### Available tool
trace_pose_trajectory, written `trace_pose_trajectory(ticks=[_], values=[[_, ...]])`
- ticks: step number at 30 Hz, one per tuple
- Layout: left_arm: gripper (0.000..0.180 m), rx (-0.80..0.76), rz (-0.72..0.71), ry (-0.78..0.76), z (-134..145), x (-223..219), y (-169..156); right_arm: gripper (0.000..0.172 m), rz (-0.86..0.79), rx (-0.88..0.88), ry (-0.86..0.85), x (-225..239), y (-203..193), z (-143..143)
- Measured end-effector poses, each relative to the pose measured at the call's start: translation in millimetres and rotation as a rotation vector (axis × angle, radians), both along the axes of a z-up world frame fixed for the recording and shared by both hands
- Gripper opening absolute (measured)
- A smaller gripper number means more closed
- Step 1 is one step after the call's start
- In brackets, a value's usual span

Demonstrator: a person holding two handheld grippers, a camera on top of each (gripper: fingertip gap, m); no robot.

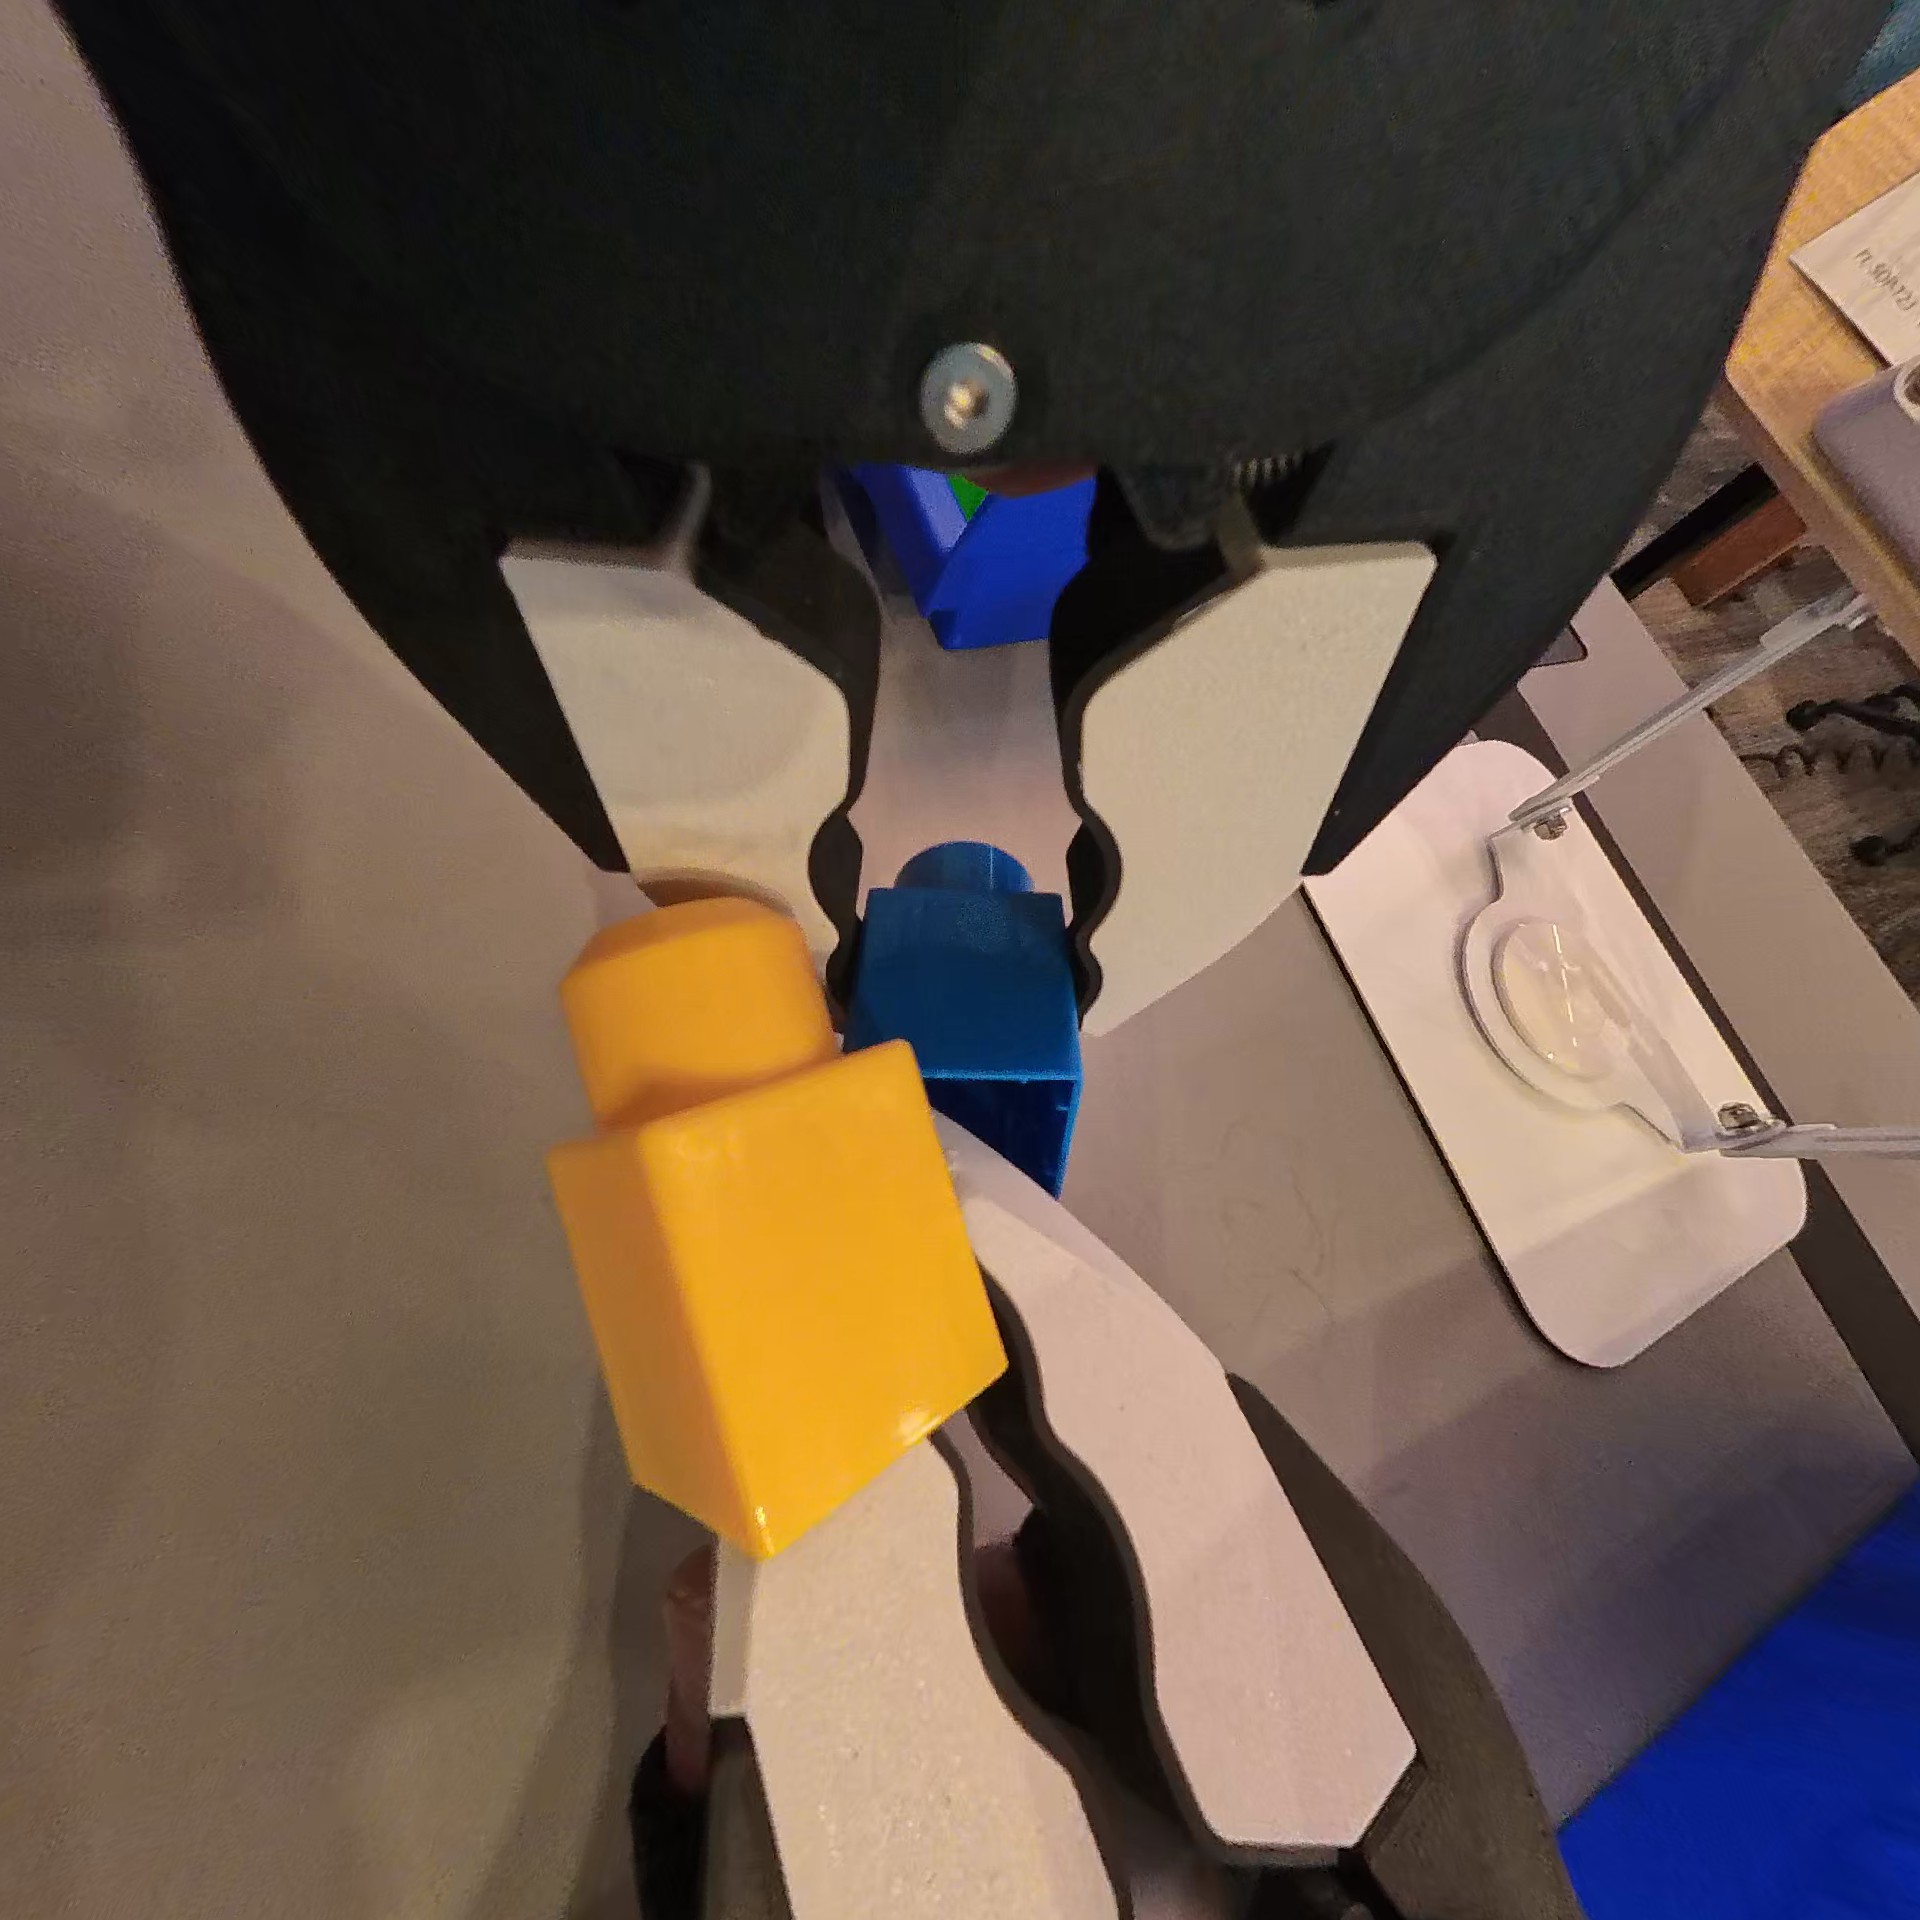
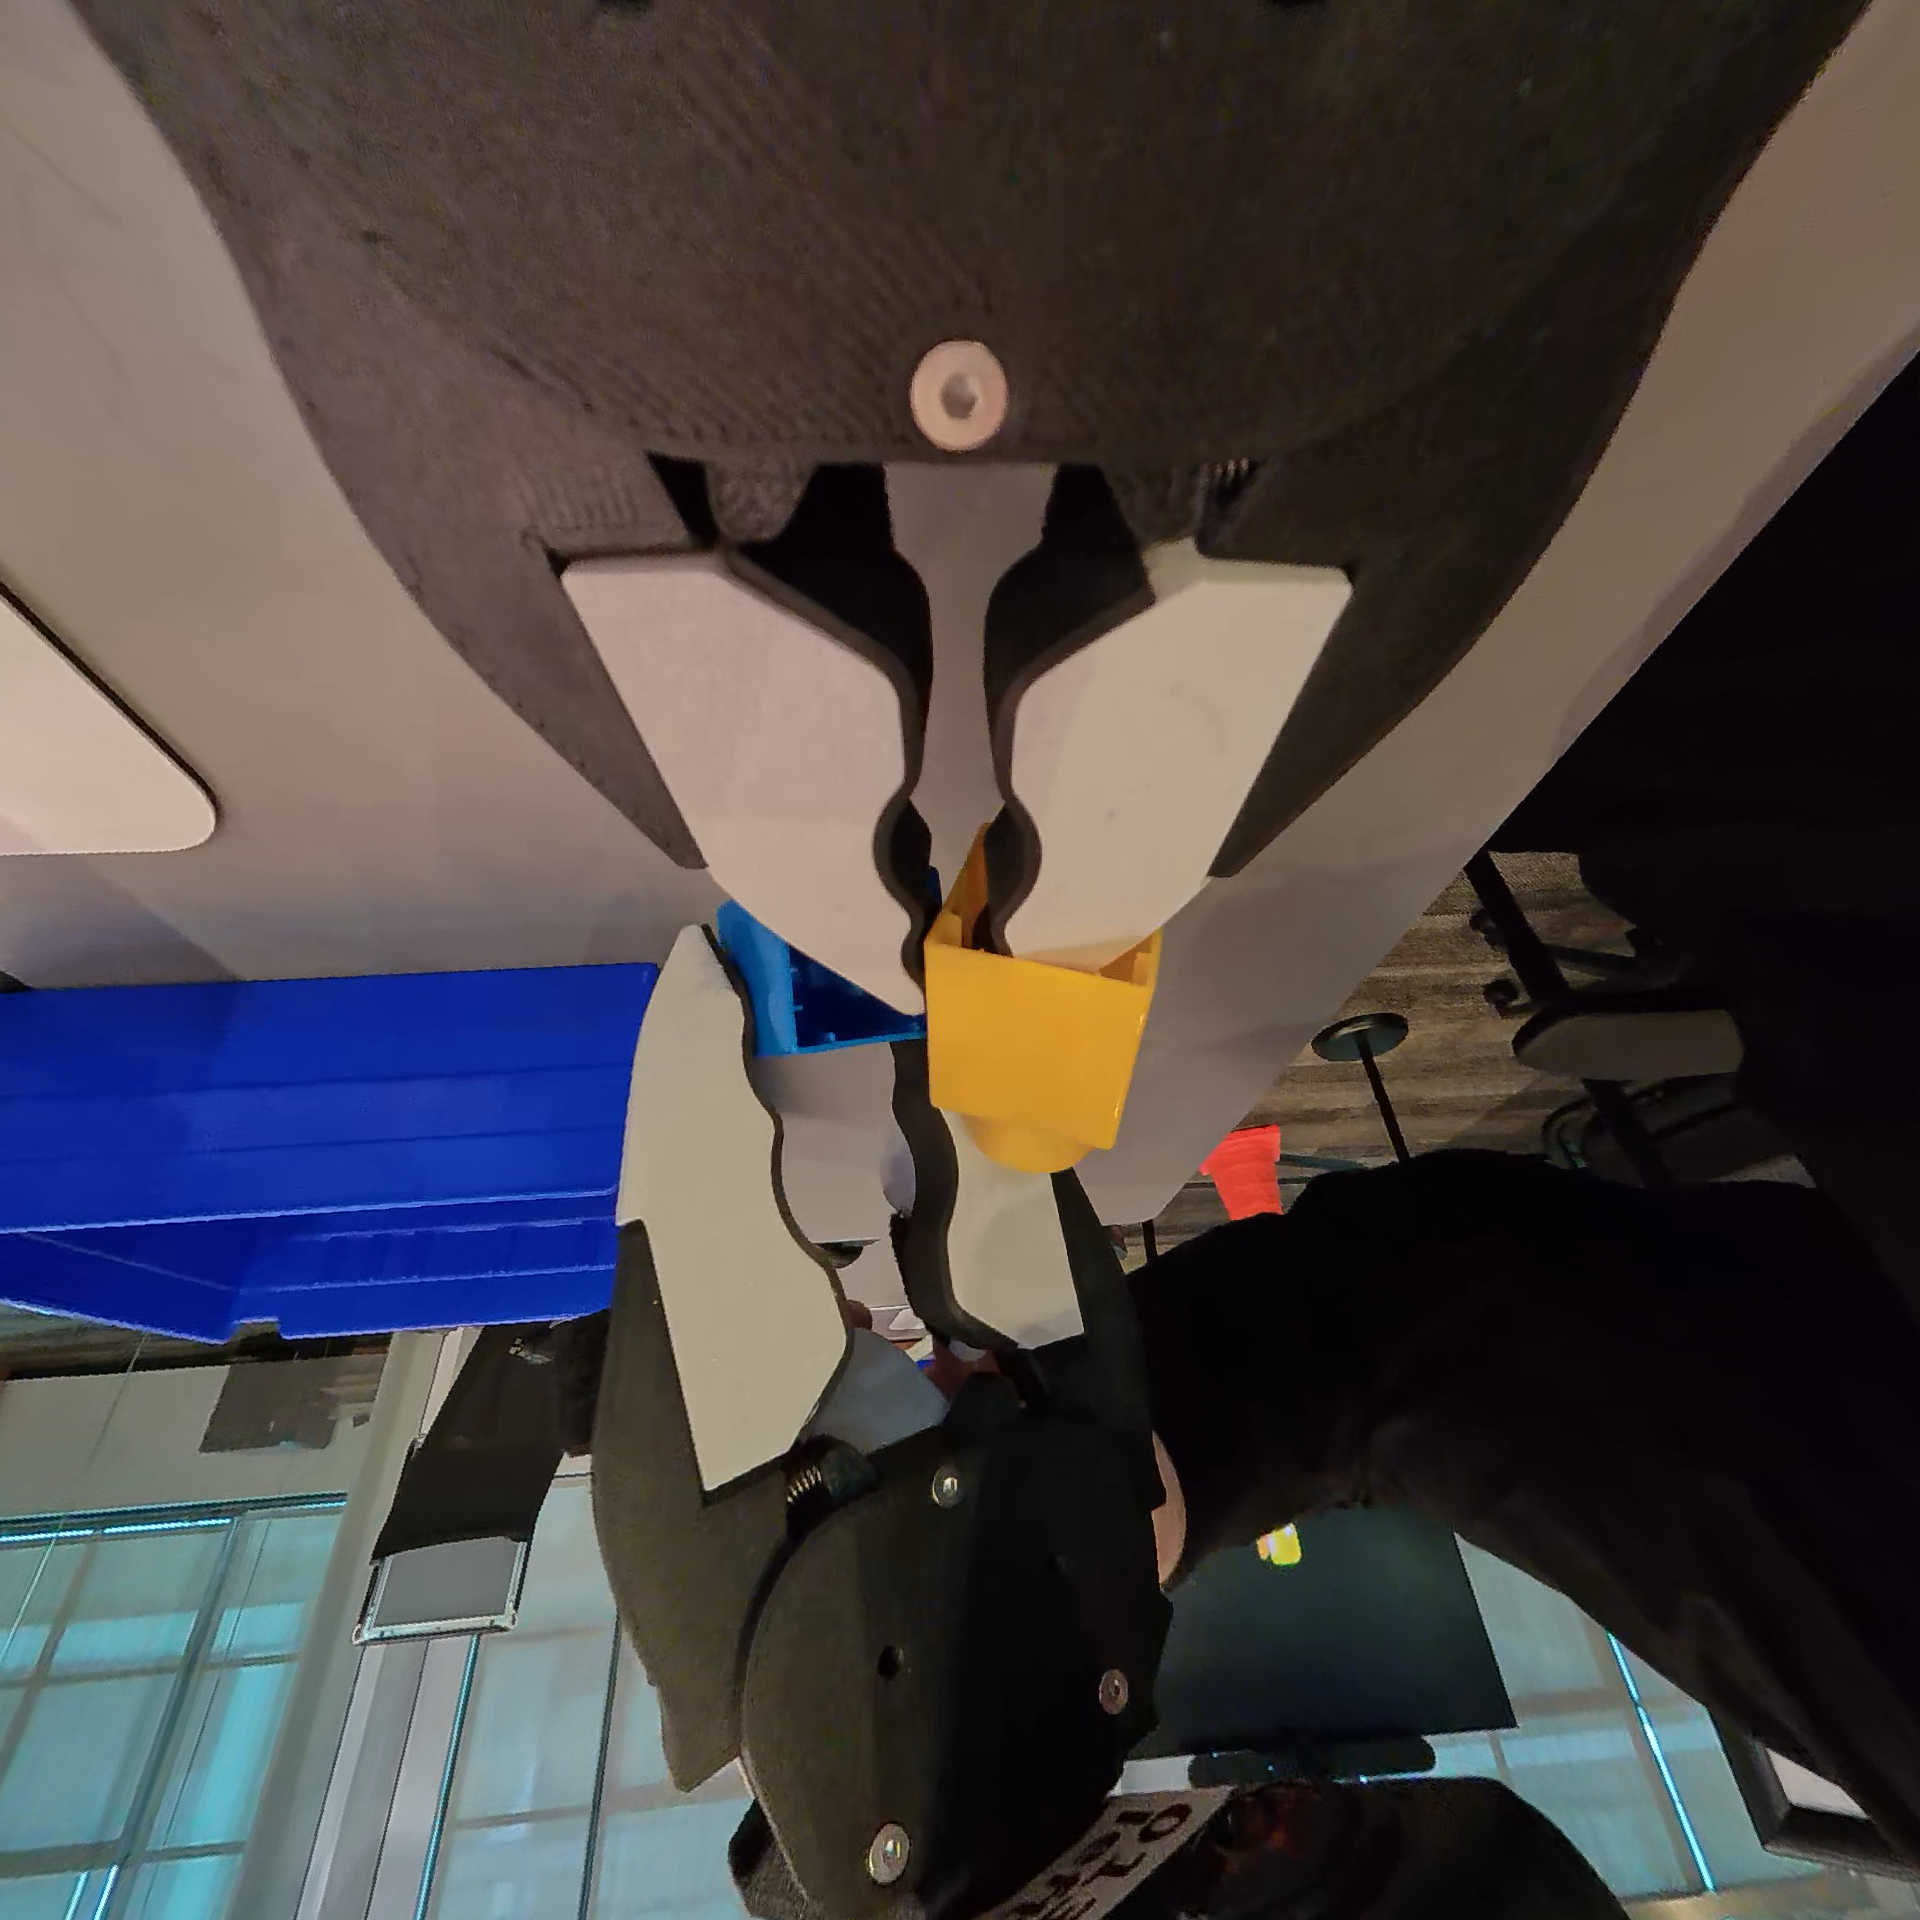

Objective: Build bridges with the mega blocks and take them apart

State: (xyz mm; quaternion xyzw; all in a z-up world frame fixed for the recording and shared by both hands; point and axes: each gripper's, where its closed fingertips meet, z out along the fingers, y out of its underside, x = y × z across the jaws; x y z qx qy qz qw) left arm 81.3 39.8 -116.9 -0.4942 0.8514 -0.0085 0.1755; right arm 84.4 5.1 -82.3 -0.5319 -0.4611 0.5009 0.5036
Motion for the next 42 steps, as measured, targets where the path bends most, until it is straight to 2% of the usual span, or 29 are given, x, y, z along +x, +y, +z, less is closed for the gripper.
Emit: trace_pose_trajectory(ticks=[14,20,25,32,38,42], values=[[0.036,-0.037,0.020,-0.053,2,-5,4,0.005,0.033,-0.026,0.036,2,-4,5],[0.036,-0.142,0.021,-0.098,6,-4,-4,0.006,0.011,0.125,-0.068,-2,-9,-2],[0.035,-0.151,0.041,-0.049,1,-6,-2,0.006,-0.091,0.216,-0.163,-1,1,-7],[0.035,-0.135,0.036,-0.026,-4,-8,-1,0.007,-0.126,0.281,-0.234,-4,2,-13],[0.035,-0.026,-0.011,0.021,-5,-9,0,0.007,-0.122,0.291,-0.254,-6,1,-18],[0.036,-0.052,0.010,-0.007,1,-3,-3,0.016,-0.106,0.253,-0.230,-8,-1,-16]])
